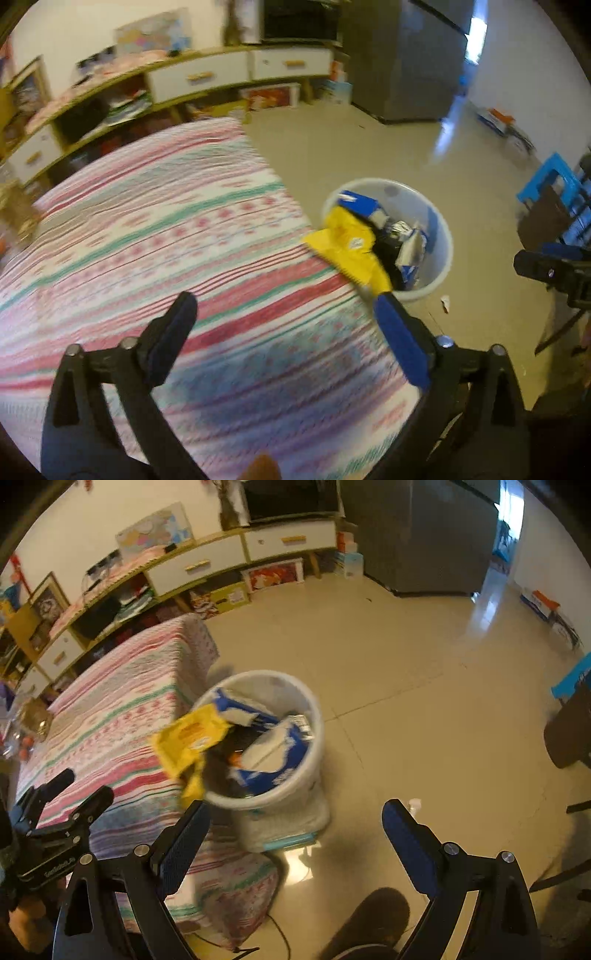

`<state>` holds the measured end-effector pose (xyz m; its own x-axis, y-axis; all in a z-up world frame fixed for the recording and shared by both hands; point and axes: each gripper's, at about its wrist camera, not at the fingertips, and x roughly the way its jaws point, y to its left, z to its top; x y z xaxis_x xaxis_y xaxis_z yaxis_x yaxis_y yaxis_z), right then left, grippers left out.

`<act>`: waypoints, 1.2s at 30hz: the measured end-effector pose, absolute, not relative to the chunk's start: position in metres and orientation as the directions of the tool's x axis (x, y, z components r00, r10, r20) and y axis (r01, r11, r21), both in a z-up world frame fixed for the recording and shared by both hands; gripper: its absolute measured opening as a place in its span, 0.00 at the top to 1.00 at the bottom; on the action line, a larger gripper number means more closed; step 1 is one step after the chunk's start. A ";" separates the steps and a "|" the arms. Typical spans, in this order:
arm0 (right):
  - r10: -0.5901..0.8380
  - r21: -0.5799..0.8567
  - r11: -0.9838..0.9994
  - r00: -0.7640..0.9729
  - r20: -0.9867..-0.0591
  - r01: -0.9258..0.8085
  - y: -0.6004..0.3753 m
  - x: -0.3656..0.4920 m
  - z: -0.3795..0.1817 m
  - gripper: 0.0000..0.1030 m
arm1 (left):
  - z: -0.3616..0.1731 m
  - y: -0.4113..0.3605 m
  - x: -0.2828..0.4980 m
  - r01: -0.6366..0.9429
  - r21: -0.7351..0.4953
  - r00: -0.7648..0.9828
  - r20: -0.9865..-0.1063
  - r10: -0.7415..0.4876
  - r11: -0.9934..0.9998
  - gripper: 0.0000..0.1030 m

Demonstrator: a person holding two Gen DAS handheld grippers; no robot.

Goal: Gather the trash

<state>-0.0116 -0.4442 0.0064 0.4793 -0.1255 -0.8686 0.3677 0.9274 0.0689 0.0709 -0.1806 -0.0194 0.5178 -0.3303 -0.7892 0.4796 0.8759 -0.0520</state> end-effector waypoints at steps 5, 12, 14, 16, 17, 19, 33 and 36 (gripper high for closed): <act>-0.127 0.048 0.952 0.537 -0.834 0.301 -0.393 -0.023 0.019 0.07 | -0.005 -0.124 0.049 0.366 -0.013 0.581 -0.778 -0.239 0.931 0.01; -0.143 -0.027 0.983 0.662 -0.736 0.182 -0.328 -0.038 0.036 0.07 | 0.009 -0.061 0.021 0.236 0.027 0.662 -0.736 -0.140 0.971 0.01; -0.152 -0.058 0.986 0.712 -0.686 0.155 -0.312 -0.044 0.041 0.07 | 0.012 -0.050 0.013 0.211 0.027 0.683 -0.719 -0.128 0.977 0.01; -0.155 -0.087 0.988 0.751 -0.641 0.130 -0.298 -0.047 0.042 0.05 | 0.015 -0.040 0.004 0.174 0.041 0.723 -0.684 -0.099 0.984 0.01; -0.158 -0.098 0.987 0.762 -0.628 0.124 -0.293 -0.048 0.041 0.01 | 0.017 -0.039 0.003 0.162 0.048 0.736 -0.671 -0.089 0.986 0.01; -0.166 -0.132 0.985 0.776 -0.609 0.107 -0.284 -0.047 0.035 0.00 | 0.015 -0.037 -0.002 0.136 0.072 0.769 -0.636 -0.060 0.988 0.01; -0.143 -0.123 0.989 0.770 -0.622 0.084 -0.270 -0.048 0.019 0.00 | 0.001 -0.022 0.000 0.097 0.003 0.745 -0.663 -0.071 0.995 0.01; -0.144 -0.143 0.987 0.775 -0.616 0.069 -0.265 -0.050 0.019 0.00 | 0.002 -0.019 -0.002 0.089 -0.004 0.753 -0.654 -0.070 0.996 0.01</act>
<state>-0.0501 -0.2652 0.0187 0.7746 -0.1439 -0.6158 0.0695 0.9872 -0.1432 -0.0021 -0.0195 0.0023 0.7531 -0.0702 -0.6542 0.0895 0.9960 -0.0039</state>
